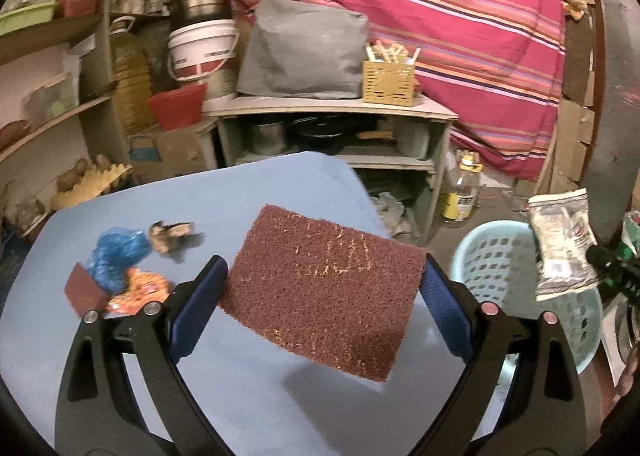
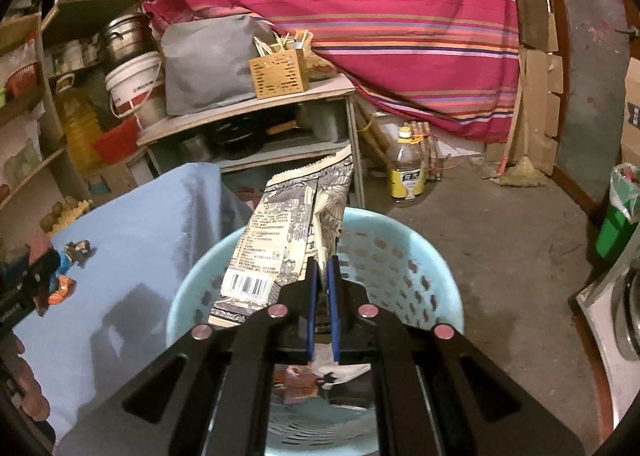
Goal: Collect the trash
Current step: 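Carry the scouring pad and silver bag over the blue basket, then open both tools to drop the pad and silver bag into the basket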
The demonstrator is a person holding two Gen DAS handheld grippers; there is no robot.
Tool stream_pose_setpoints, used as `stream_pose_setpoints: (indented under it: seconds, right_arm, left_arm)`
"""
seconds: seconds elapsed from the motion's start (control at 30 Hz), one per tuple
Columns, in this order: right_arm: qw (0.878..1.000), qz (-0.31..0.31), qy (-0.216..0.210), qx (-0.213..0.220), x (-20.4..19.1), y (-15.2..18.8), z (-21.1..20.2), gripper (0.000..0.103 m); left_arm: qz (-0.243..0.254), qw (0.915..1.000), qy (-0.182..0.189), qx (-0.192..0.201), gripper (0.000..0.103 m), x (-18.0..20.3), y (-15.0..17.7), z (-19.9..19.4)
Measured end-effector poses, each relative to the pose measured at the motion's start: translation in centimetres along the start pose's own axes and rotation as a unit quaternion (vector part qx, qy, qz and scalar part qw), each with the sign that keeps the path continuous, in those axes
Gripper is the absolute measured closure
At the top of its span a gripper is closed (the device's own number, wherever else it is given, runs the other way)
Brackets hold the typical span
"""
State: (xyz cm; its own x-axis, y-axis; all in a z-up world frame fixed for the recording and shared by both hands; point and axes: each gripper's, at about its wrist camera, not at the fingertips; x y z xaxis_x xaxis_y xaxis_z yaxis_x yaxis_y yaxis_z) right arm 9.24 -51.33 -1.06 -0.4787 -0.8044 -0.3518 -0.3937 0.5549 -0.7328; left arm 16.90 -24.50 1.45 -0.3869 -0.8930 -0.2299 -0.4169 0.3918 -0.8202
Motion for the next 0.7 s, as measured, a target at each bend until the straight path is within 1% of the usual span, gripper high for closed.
stream_pose_setpoints:
  seconds: [0.17, 0.33, 0.53, 0.7]
  right_arm:
    - [1.000, 0.003, 0.008, -0.004, 0.8, -0.3, 0.4, 0.097]
    - [1.000, 0.007, 0.018, -0.007, 1.6, -0.5, 0.7, 0.097]
    - [0.999, 0.030, 0.024, -0.006, 3.2, -1.0, 0.6, 0.097]
    - [0.999, 0.038, 0.029, -0.006, 4.3, -1.1, 0.6, 0.097]
  left_arm:
    - [0.013, 0.9995, 0.026, 0.012, 0.011, 3.0, -1.7, 0.7]
    - [0.041, 0.9975, 0.054, 0.020, 0.011, 6.8, -2.9, 1.4]
    - [0.070, 0.9942, 0.079, 0.020, 0.011, 11.1, -3.1, 2.4]
    - [0.083, 0.9921, 0.093, 0.012, 0.011, 13.3, -3.4, 3.8]
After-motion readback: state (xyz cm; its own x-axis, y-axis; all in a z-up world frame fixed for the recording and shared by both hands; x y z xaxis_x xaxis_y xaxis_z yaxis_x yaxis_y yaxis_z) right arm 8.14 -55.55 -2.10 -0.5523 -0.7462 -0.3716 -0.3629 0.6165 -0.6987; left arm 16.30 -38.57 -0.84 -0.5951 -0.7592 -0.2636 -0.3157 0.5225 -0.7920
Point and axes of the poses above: each gripper's, at about its wrist camera, not at the fingertips, and z roughly the way its jaws point, x to its right, y to its underside, and after that the axes turned 14 degrees about z, right-handed
